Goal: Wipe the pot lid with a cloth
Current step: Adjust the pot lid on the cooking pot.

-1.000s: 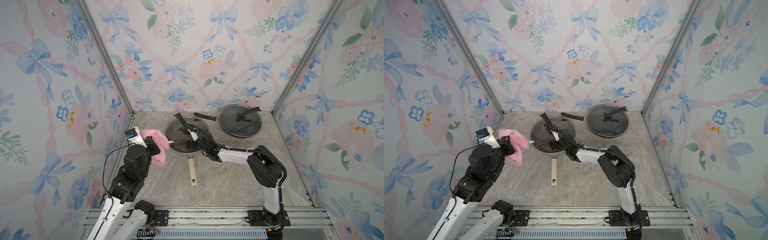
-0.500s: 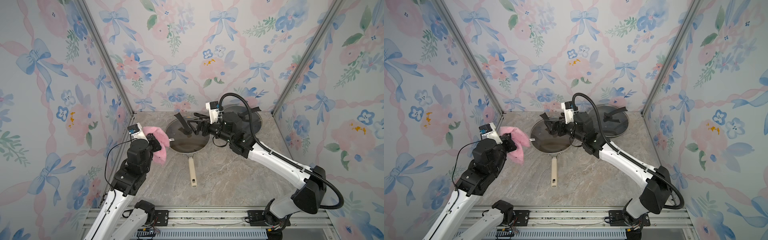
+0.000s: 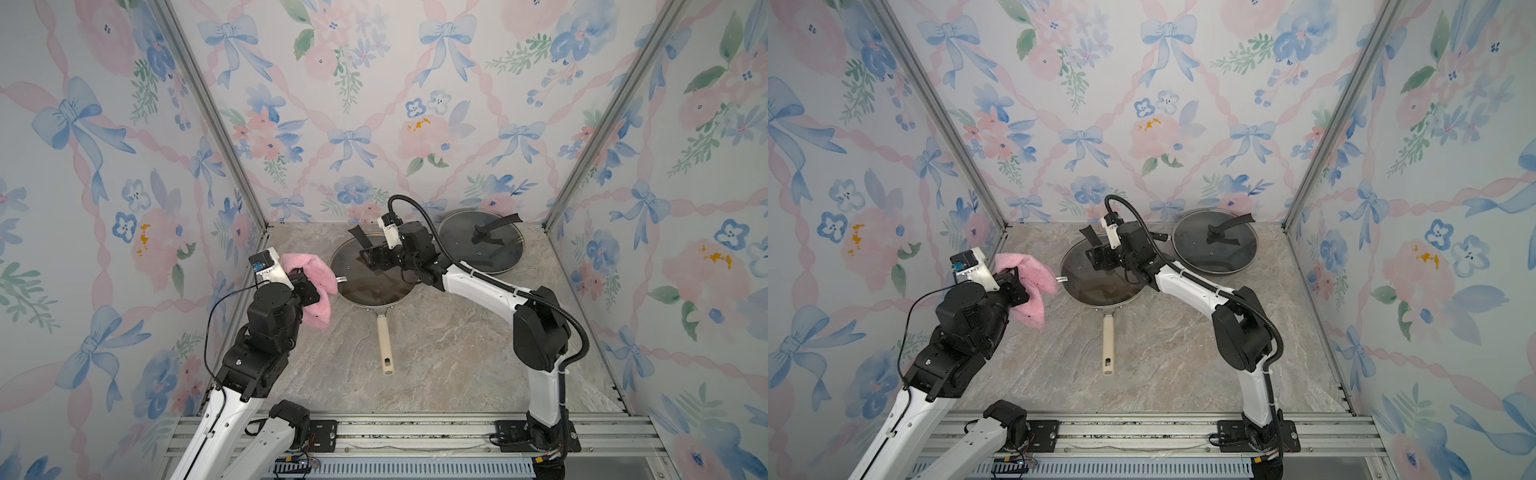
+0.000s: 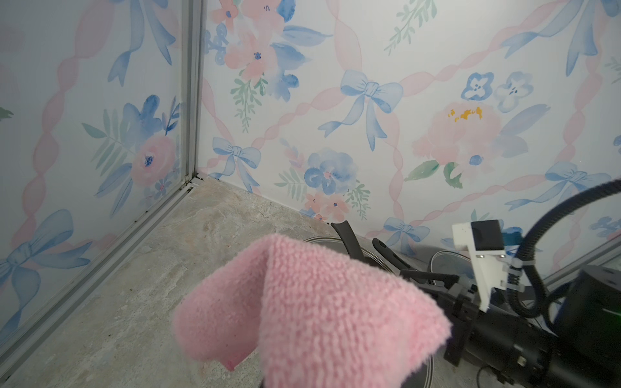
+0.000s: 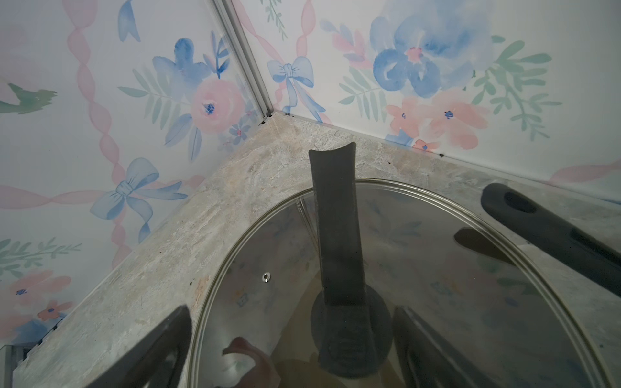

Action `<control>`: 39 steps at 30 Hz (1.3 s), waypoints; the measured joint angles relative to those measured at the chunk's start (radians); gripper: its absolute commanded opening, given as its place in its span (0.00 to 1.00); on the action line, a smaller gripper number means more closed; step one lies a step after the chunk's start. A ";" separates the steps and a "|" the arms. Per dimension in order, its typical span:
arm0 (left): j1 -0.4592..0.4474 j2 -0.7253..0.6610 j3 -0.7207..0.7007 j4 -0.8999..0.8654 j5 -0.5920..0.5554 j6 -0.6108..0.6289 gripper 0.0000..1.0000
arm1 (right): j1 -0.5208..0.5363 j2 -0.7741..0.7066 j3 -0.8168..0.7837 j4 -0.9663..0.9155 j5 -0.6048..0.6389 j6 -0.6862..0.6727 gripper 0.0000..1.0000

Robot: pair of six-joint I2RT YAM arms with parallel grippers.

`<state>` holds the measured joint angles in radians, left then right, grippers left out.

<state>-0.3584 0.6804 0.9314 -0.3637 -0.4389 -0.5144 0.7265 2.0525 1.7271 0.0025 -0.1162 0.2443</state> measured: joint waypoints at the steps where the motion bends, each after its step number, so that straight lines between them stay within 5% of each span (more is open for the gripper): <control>1: 0.000 -0.009 0.000 0.000 -0.003 0.000 0.00 | -0.004 0.027 0.032 -0.012 0.000 -0.011 0.87; 19: 0.000 -0.022 0.001 -0.003 -0.037 0.014 0.00 | -0.016 0.185 0.137 -0.069 0.039 -0.129 0.61; 33: 0.000 -0.011 0.014 -0.006 -0.037 0.016 0.01 | 0.016 0.228 0.160 -0.053 0.145 -0.168 0.13; 39: 0.000 -0.012 0.016 -0.025 -0.037 0.016 0.00 | 0.032 0.218 0.092 0.068 0.222 -0.175 0.03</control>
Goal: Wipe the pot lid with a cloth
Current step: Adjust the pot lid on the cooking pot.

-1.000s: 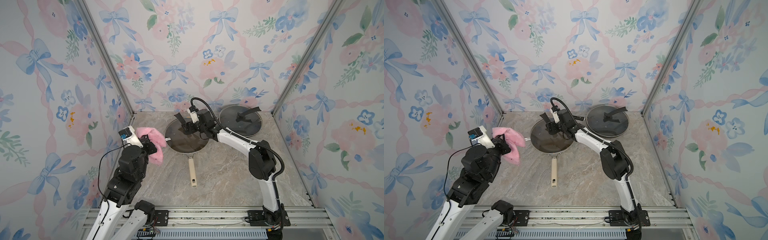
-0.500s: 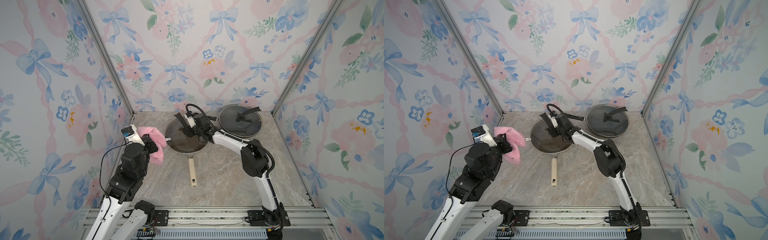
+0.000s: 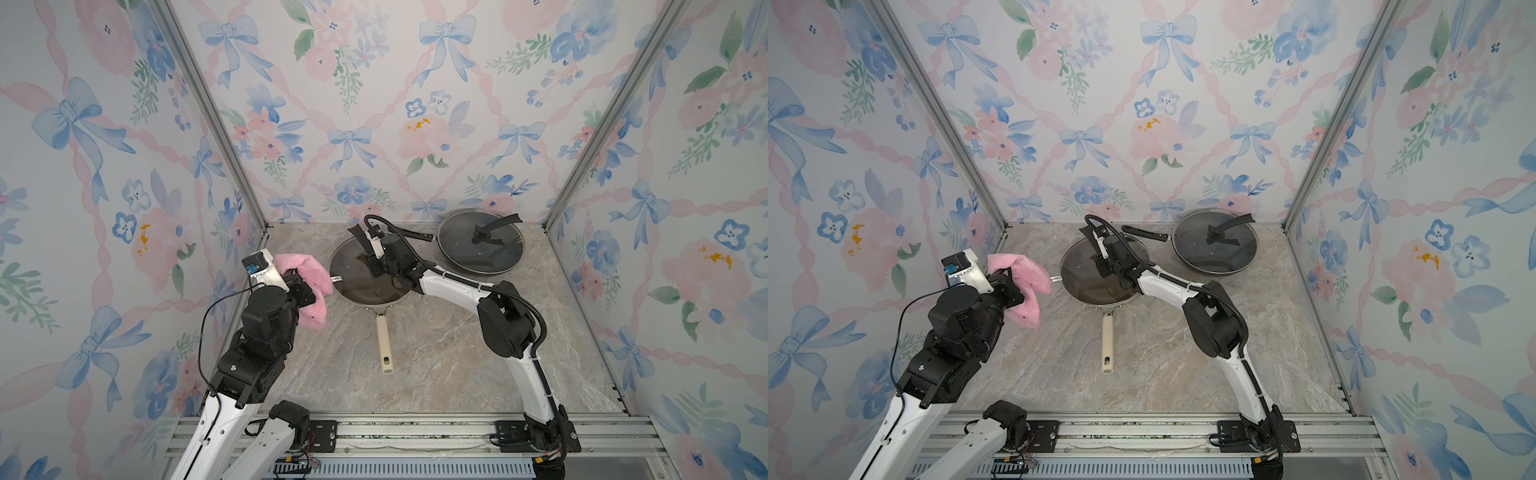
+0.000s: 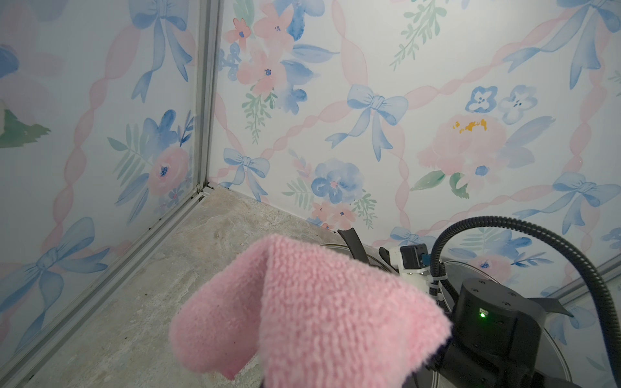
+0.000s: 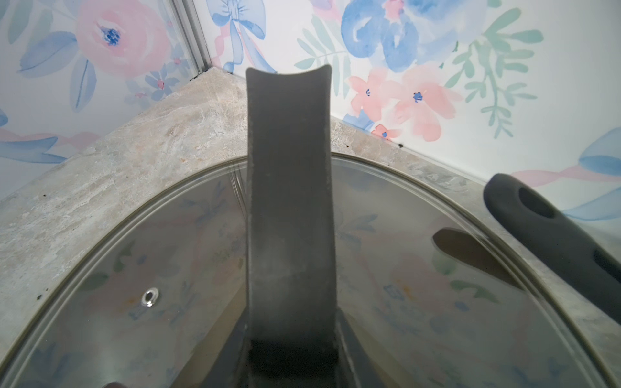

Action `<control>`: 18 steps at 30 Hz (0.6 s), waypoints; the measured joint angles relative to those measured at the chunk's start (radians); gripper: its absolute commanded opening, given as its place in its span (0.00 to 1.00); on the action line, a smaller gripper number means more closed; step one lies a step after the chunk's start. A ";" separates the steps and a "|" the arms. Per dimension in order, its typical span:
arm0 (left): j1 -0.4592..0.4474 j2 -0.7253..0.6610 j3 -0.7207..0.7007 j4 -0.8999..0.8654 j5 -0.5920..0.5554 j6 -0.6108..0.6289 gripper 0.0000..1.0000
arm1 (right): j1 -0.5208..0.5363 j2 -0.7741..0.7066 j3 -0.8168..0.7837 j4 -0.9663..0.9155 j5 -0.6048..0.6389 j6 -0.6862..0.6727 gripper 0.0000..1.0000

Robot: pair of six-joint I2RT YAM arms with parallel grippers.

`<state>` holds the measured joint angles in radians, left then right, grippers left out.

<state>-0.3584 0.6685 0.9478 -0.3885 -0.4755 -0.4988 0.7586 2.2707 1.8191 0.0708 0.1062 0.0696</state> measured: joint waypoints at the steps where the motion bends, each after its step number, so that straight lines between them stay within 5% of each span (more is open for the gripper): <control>1: 0.000 0.000 0.001 -0.004 0.000 0.000 0.00 | 0.002 0.000 -0.007 0.015 0.007 -0.003 0.03; 14: 0.000 -0.003 0.016 -0.016 0.000 -0.011 0.00 | 0.008 0.000 -0.068 0.143 0.058 -0.025 0.01; 18: 0.000 0.002 0.023 -0.027 0.000 -0.012 0.00 | 0.009 0.000 -0.069 0.144 0.055 -0.024 0.08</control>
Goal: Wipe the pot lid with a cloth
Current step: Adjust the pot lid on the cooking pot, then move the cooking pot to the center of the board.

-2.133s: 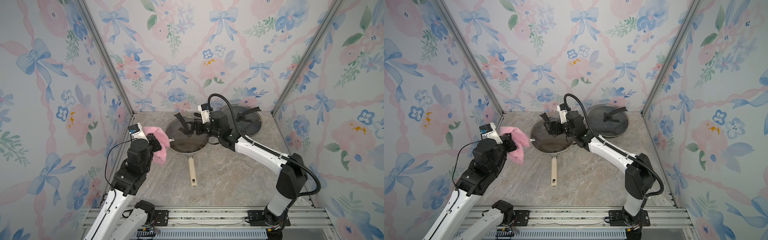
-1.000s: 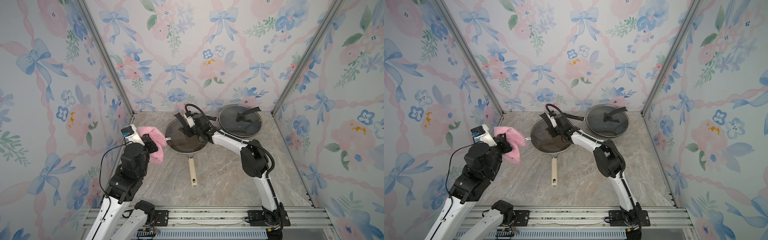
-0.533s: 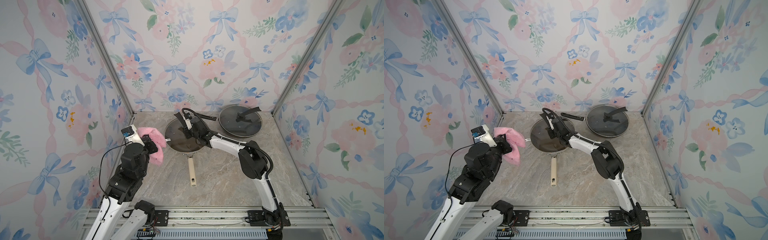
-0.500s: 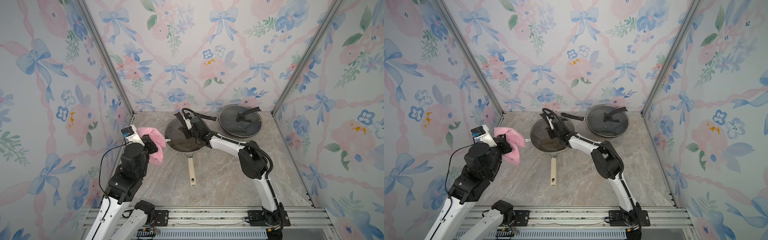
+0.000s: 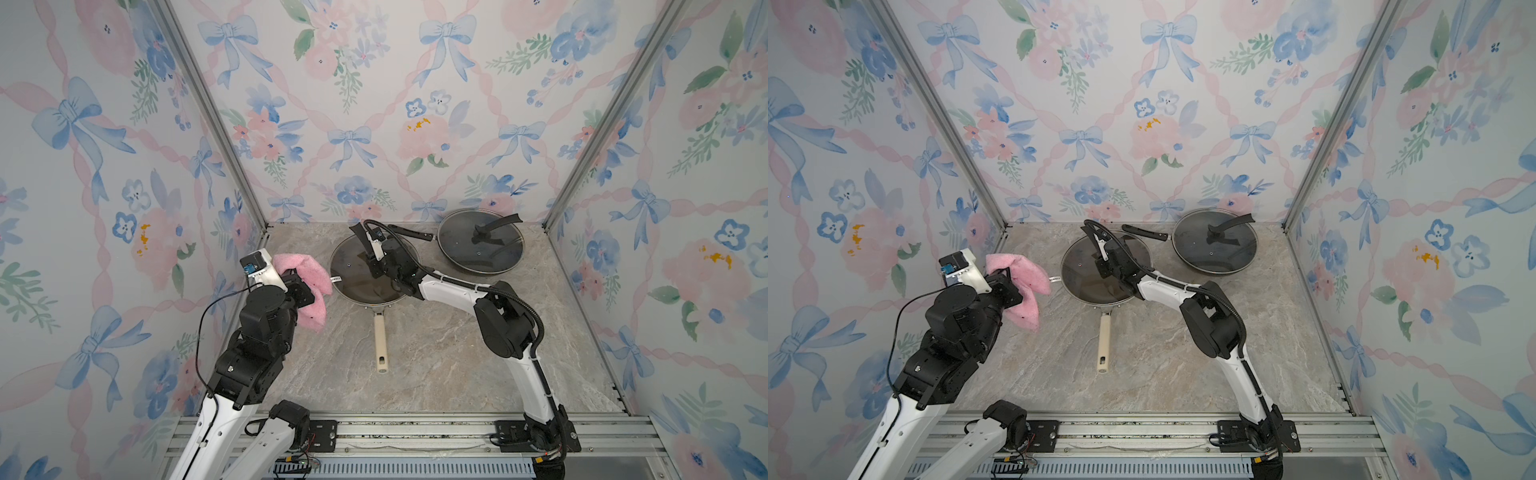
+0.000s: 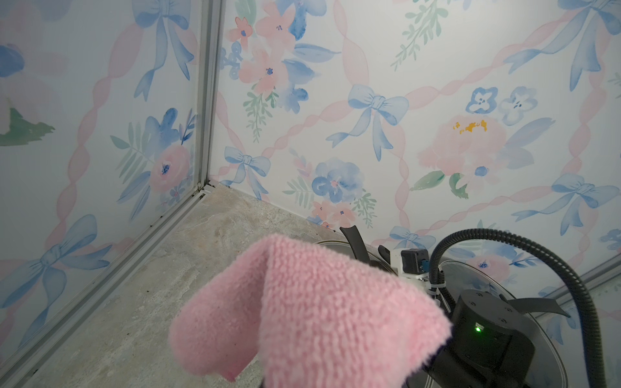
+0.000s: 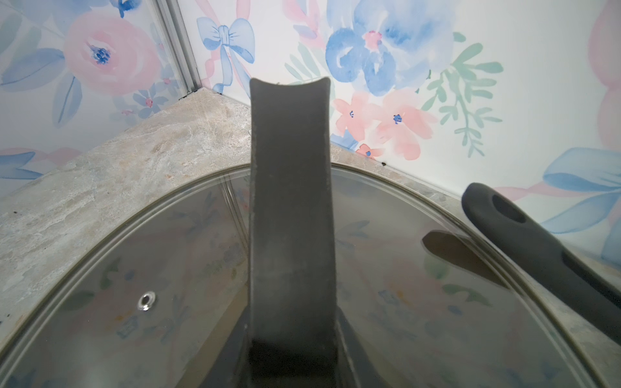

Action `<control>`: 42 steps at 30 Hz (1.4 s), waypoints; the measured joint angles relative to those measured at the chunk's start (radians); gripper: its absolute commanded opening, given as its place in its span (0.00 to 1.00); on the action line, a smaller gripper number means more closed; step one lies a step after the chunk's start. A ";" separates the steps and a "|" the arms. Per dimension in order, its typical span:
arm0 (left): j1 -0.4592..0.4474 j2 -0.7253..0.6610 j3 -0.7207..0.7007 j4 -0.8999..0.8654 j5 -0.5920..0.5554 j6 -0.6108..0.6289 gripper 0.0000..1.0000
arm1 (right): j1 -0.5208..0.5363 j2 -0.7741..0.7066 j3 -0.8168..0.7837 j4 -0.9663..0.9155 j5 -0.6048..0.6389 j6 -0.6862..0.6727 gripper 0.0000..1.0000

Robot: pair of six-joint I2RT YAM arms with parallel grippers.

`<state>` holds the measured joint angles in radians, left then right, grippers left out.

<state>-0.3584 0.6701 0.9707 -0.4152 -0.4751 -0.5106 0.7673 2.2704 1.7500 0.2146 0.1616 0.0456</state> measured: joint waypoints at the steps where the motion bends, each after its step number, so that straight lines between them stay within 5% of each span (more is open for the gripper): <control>1: 0.000 0.002 0.002 -0.001 0.000 0.000 0.00 | 0.000 0.000 -0.001 0.002 0.000 0.003 0.12; 4: 0.000 0.007 0.006 -0.002 0.000 0.000 0.00 | 0.000 0.000 -0.004 0.007 -0.001 0.014 0.17; 9: 0.000 0.021 0.008 -0.002 0.004 0.000 0.00 | 0.000 0.000 -0.011 0.010 -0.004 0.031 0.62; 17: 0.000 0.085 0.027 0.003 0.039 0.000 0.00 | 0.000 -0.118 -0.072 -0.042 -0.010 0.059 0.94; 27: -0.024 0.279 0.028 0.142 0.205 -0.045 0.00 | -0.012 -0.556 -0.102 -0.268 0.032 0.275 0.98; 32: -0.143 0.361 0.043 0.225 0.243 -0.099 0.00 | -0.013 -0.722 -0.253 -0.370 0.062 0.452 1.00; 37: -0.283 0.456 0.080 0.283 0.272 -0.154 0.00 | -0.026 -0.742 -0.296 -0.496 0.150 0.551 0.99; 42: -0.304 0.538 0.126 0.302 0.272 -0.144 0.00 | -0.129 -0.681 -0.233 -0.586 0.290 0.628 0.96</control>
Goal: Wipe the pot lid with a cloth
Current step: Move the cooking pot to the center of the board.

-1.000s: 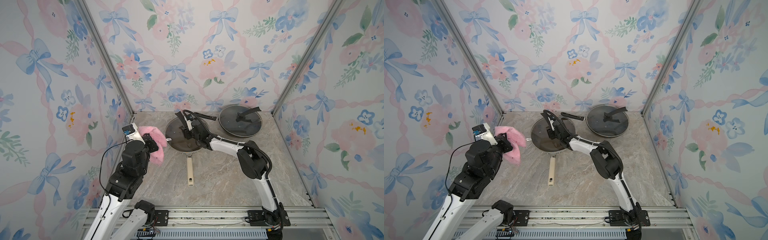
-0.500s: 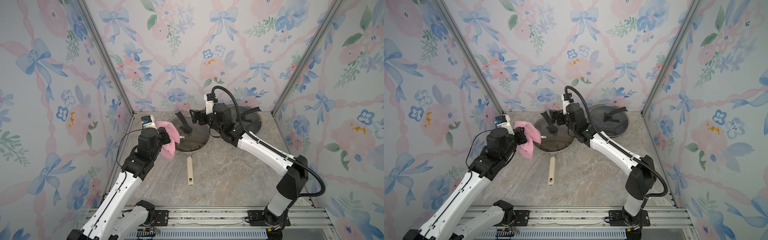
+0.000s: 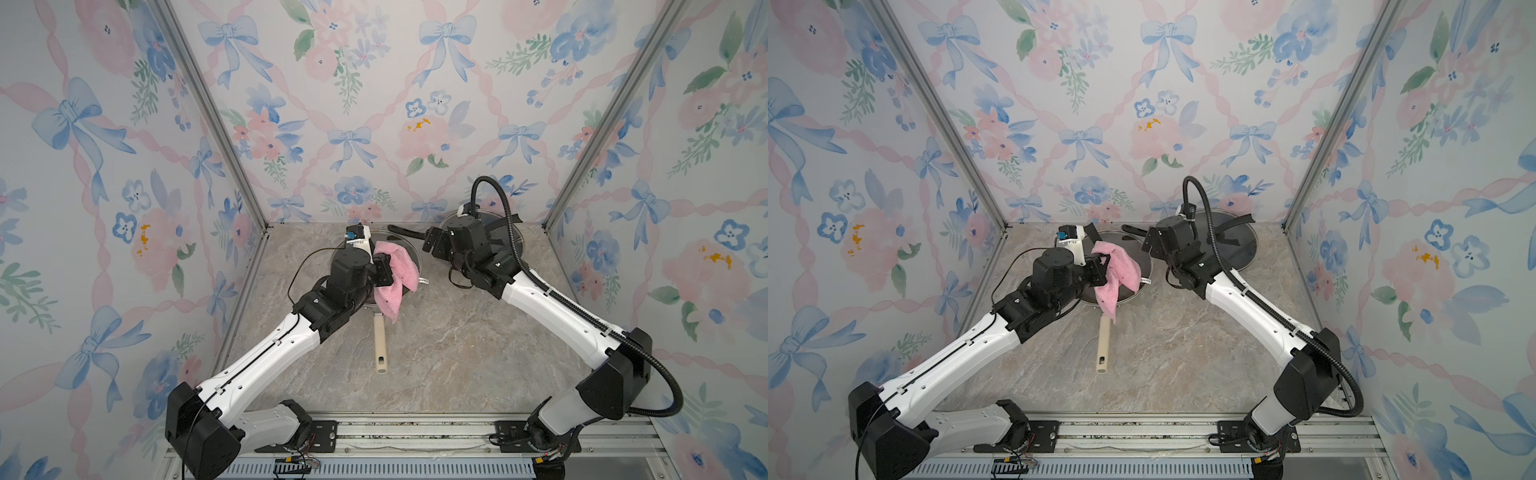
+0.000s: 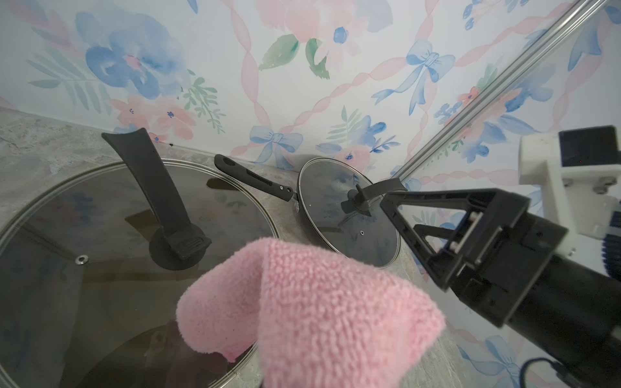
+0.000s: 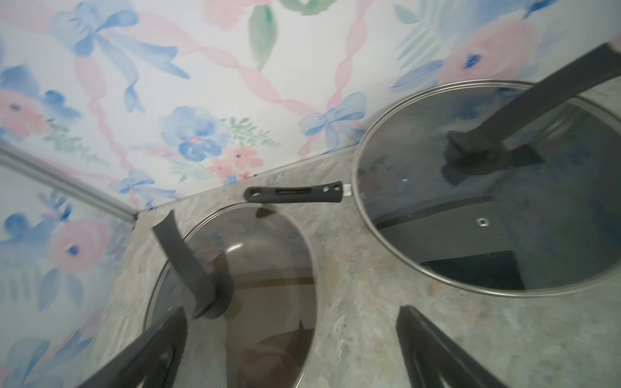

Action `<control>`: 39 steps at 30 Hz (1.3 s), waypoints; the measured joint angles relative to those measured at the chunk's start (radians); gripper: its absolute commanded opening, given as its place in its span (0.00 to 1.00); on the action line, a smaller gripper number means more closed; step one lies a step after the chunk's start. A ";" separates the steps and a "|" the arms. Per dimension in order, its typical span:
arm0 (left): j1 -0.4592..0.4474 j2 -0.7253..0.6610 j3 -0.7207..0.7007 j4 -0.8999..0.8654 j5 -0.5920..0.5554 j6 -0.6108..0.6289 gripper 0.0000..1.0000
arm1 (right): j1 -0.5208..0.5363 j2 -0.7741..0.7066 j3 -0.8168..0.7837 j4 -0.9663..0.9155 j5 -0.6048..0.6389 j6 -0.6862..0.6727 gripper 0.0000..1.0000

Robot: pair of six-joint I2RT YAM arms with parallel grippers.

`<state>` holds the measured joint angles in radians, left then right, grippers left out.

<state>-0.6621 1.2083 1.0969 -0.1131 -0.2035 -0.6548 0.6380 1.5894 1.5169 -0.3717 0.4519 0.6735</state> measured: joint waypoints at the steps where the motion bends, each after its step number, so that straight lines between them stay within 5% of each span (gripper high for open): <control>1: 0.000 0.008 0.009 0.000 -0.011 0.012 0.00 | -0.030 0.024 0.018 -0.011 0.038 0.017 0.95; 7: 0.006 0.013 0.066 0.018 -0.086 0.092 0.00 | -0.182 0.269 0.188 -0.068 0.246 0.068 0.94; 18: 0.033 0.003 0.078 0.018 -0.134 0.132 0.00 | -0.270 0.834 0.836 -0.335 0.507 0.096 0.87; 32: 0.055 -0.060 0.080 -0.037 -0.209 0.131 0.00 | -0.311 0.912 0.873 -0.364 0.592 0.286 0.69; 39: 0.055 -0.061 0.090 -0.069 -0.218 0.130 0.00 | -0.332 0.969 0.877 -0.311 0.565 0.244 0.36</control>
<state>-0.6075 1.1477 1.1870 -0.1825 -0.4213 -0.5243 0.3065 2.5587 2.3936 -0.6830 1.0168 0.9173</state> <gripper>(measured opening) 0.101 0.425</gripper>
